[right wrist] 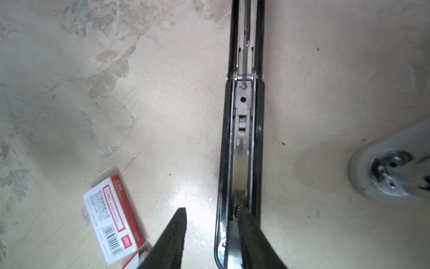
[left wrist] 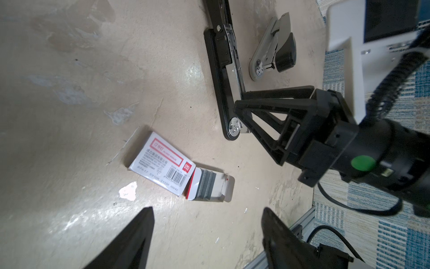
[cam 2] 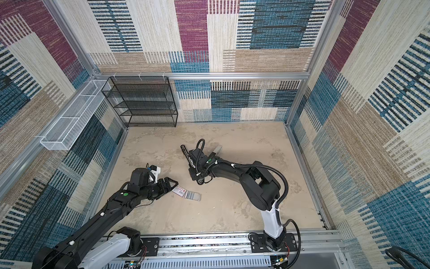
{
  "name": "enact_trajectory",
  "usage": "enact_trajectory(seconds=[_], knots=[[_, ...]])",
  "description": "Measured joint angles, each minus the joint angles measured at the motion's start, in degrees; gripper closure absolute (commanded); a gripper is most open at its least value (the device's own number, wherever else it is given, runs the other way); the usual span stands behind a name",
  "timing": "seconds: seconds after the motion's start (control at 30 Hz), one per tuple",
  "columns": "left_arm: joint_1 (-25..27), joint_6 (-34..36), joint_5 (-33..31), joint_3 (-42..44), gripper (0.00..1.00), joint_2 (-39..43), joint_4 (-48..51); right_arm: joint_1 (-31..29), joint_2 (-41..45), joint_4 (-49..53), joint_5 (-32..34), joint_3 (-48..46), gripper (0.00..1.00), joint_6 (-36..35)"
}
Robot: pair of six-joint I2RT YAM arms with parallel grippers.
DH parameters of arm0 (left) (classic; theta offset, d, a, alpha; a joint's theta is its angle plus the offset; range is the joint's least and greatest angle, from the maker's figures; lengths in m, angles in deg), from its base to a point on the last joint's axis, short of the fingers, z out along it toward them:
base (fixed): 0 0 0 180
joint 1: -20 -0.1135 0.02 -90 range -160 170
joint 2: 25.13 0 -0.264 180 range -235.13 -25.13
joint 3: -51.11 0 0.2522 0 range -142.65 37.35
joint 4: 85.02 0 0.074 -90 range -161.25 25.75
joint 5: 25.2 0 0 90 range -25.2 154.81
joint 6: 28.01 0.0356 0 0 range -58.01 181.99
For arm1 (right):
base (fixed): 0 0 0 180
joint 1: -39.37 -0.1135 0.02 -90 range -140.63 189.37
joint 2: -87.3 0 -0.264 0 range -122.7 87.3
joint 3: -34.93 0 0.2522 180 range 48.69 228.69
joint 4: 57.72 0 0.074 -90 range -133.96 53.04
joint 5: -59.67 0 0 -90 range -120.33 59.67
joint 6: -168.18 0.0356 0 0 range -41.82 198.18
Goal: Load the staples into the stapler
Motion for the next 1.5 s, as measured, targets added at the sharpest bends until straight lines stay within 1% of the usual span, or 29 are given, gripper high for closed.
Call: enact_trajectory(seconds=[0.17, 0.27, 0.53, 0.63, 0.83, 1.03, 1.27, 1.4, 1.5], knots=[[0.0, 0.0, 0.0, -0.1, 0.24, 0.2, 0.1, 0.0, 2.6, 0.3, -0.2, 0.0, 0.52, 0.5], [0.0, 0.0, 0.0, -0.3, 0.24, 0.6, 0.1, 0.0, 4.0, 0.2, 0.8, -0.4, 0.50, 0.8], [-0.1, 0.0, -0.2, -1.0, 0.23, 0.6, 0.6, 0.3, 4.6, 0.2, 1.7, -4.6, 0.48, 1.9], [-0.1, 0.2, -0.5, -1.4, 0.23, 0.4, 0.8, 0.3, 4.3, 0.0, 1.2, -5.7, 0.51, 2.5], [-0.5, 0.4, -1.8, -2.4, 0.23, -0.3, 1.6, -0.2, 2.4, -1.7, -3.4, -5.8, 0.57, 3.2], [-1.4, 0.7, -3.2, -3.8, 0.23, -0.8, 2.8, -1.8, -0.9, -3.0, -8.3, -1.8, 0.58, 3.8], [-3.4, 2.2, -5.1, -6.6, 0.21, -0.1, 7.1, -3.9, -6.5, -5.1, -14.2, 5.8, 0.53, 4.8], [-4.9, 3.2, -7.9, -8.3, 0.20, 1.7, 10.4, -4.6, -10.4, -5.8, -18.2, 11.6, 0.52, 5.3], [-6.0, 4.2, -10.0, -9.4, 0.19, 2.9, 12.6, -4.6, -11.6, -6.1, -19.7, 14.3, 0.51, 5.5]])
